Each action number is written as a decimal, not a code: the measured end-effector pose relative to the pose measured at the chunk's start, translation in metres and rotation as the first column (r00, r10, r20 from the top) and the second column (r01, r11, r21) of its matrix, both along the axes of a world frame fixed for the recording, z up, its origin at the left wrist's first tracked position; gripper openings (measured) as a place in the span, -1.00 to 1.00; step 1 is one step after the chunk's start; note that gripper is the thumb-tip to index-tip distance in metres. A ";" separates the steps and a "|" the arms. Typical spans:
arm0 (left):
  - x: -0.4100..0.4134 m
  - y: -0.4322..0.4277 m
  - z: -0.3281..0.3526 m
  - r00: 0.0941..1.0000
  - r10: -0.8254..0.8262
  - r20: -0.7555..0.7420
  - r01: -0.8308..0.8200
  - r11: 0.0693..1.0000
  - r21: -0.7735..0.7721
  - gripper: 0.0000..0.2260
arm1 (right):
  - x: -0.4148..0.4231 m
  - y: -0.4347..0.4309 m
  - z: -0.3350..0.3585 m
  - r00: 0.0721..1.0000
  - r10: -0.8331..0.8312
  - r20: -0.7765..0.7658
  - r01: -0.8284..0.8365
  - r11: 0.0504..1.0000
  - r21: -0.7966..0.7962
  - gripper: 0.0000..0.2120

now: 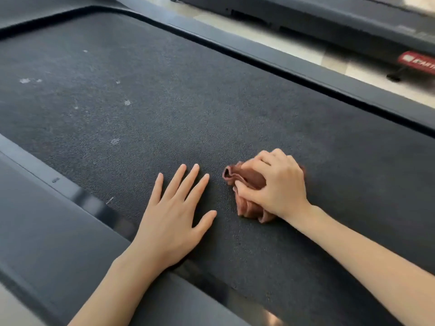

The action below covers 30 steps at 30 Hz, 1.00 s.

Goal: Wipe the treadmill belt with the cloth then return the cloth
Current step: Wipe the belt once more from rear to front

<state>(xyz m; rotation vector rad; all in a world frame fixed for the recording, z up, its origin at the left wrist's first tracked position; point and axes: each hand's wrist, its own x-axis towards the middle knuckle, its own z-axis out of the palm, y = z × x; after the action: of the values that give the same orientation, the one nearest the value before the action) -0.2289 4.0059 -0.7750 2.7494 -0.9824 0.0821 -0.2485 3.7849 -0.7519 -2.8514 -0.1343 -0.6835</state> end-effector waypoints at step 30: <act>0.015 -0.060 -0.001 0.984 -0.170 0.050 0.168 0.985 0.028 -0.46 | 0.115 -0.138 0.000 0.888 -0.451 -0.087 0.447 0.892 -0.060 -0.61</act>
<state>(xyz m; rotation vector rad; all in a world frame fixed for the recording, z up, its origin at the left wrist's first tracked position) -0.2137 3.9455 -0.7759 2.6849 -1.2341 0.1154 -0.1330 3.6468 -0.7521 -2.9675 0.5540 -0.6169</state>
